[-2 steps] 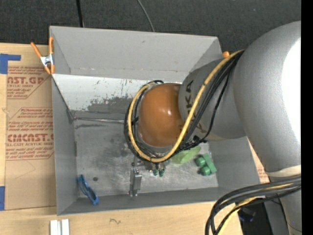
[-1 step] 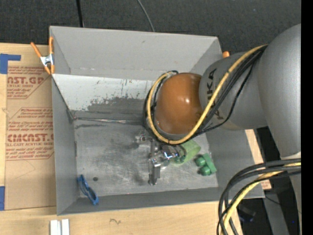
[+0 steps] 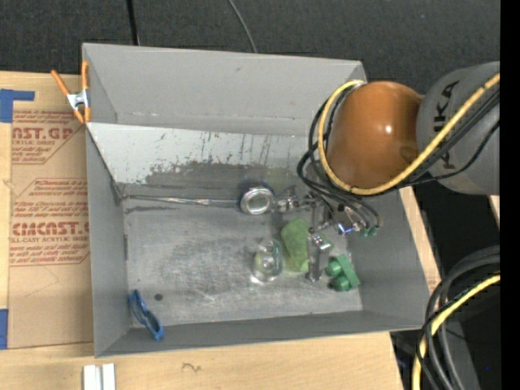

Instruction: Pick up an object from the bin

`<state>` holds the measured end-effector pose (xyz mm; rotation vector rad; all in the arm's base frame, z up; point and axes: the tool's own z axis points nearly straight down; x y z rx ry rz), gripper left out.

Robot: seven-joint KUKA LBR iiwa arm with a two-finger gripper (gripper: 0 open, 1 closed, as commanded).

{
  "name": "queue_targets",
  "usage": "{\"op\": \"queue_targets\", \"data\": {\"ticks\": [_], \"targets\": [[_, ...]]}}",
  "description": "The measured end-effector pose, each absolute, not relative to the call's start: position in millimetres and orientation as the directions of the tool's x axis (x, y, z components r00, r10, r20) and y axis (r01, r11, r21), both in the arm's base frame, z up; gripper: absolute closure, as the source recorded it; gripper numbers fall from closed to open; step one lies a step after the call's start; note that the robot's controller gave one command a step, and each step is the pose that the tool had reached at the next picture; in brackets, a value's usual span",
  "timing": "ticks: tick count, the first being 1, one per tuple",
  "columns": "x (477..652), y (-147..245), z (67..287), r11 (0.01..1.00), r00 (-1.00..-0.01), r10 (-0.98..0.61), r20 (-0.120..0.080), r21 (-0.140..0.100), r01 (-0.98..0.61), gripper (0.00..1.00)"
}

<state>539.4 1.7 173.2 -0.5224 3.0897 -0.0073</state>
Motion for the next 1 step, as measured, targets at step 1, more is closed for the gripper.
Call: {"op": "queue_targets", "data": {"ticks": [1], "targets": [[566.9, -53.4, 92.9, 0.890, -0.890, -0.457, 0.002, 0.001, -0.457, 0.00]]}}
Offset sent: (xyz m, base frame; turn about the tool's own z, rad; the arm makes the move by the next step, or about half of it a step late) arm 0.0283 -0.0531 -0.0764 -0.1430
